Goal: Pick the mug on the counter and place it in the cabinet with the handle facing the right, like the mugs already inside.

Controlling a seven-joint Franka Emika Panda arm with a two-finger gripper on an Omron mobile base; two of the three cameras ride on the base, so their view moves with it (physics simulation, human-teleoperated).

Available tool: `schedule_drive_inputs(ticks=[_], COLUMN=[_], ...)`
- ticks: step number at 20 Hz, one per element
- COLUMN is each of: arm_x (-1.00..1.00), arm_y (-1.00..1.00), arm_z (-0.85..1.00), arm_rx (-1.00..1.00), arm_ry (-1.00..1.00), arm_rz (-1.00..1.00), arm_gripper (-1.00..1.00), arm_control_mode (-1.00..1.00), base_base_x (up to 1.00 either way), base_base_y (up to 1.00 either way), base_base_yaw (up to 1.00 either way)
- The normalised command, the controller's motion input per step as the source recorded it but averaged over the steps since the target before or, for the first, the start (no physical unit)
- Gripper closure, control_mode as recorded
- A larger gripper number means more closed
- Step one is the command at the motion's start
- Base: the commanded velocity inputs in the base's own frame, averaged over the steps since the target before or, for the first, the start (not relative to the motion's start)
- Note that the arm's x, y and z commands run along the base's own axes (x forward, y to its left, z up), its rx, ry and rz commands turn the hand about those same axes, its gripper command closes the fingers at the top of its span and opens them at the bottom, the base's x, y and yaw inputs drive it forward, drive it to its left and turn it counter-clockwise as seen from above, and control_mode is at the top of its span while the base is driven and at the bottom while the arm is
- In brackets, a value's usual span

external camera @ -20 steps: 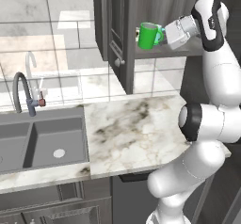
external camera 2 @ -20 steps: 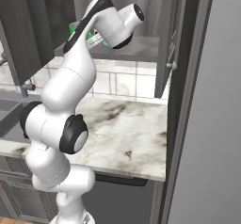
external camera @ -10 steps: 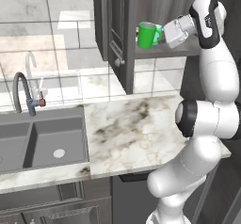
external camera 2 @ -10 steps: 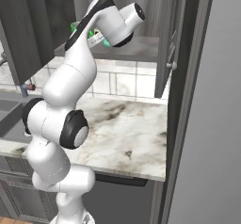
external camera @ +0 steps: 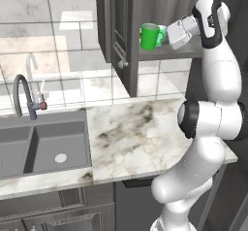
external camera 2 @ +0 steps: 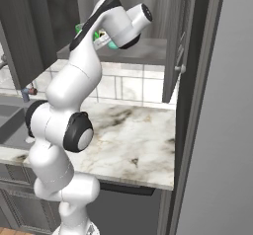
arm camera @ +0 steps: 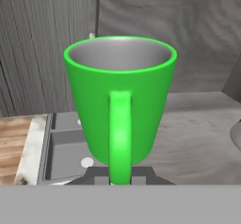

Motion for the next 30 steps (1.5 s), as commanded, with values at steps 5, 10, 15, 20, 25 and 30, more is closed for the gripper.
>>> schedule_drive_inputs(ticks=[5,10,15,20,25,30], arm_x=[0.11,0.09,0.08,0.12,0.17,0.16], arm_y=[0.00,0.00,0.00,0.00,0.00,0.00], arm_z=[-0.11,-0.05,0.00,0.00,0.00,0.00], arm_rx=[0.00,0.00,0.00,0.00,0.00,0.00], arm_ry=[0.00,0.00,0.00,0.00,0.00,0.00], arm_rz=[0.01,0.01,0.00,0.00,0.00,0.00], arm_gripper=[1.00,1.00,1.00,1.00,1.00,1.00], arm_control_mode=[-1.00,-1.00,-1.00,-1.00,-1.00,-1.00], base_base_x=[0.00,0.00,0.00,0.00,0.00,0.00], base_base_y=[0.00,0.00,0.00,0.00,0.00,0.00], base_base_yaw=[0.00,0.00,0.00,0.00,0.00,0.00])
